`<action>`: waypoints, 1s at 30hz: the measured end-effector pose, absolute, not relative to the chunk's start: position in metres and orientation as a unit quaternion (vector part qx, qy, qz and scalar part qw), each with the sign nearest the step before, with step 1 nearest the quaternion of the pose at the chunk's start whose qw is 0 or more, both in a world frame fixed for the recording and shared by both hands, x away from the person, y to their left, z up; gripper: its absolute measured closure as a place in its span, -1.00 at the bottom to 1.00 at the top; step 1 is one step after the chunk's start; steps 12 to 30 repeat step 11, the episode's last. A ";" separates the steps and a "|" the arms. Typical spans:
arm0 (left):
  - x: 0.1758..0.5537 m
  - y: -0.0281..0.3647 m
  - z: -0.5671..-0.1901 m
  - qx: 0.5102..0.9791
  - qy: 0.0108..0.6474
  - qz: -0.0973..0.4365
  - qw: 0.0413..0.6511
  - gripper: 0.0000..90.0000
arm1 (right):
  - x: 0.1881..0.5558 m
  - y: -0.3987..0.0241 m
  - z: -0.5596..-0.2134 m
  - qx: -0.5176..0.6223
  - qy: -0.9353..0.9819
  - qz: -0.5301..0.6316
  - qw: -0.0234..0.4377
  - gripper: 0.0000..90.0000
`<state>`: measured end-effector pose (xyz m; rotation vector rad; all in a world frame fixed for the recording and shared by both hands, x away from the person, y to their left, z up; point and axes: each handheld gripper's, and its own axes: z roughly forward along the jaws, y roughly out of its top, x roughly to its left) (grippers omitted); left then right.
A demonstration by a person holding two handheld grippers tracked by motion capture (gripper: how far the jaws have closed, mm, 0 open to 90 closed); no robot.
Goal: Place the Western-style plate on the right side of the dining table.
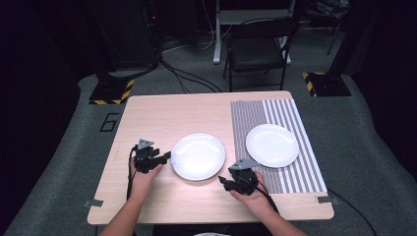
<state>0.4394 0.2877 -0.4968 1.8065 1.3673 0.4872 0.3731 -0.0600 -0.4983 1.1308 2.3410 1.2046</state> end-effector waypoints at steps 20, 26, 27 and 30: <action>0.447 0.299 -0.505 0.719 0.549 0.197 0.378 -0.08 | 0.374 -0.055 -0.512 0.372 0.825 0.400 0.143 0.03; 0.447 0.299 -0.505 0.719 0.549 0.197 0.378 -0.08 | 0.374 -0.055 -0.512 0.372 0.825 0.400 0.143 0.03; 0.447 0.299 -0.505 0.719 0.549 0.197 0.378 -0.08 | 0.374 -0.055 -0.512 0.372 0.825 0.400 0.143 0.03; 0.447 0.299 -0.505 0.719 0.549 0.197 0.378 -0.08 | 0.374 -0.055 -0.512 0.372 0.825 0.400 0.143 0.03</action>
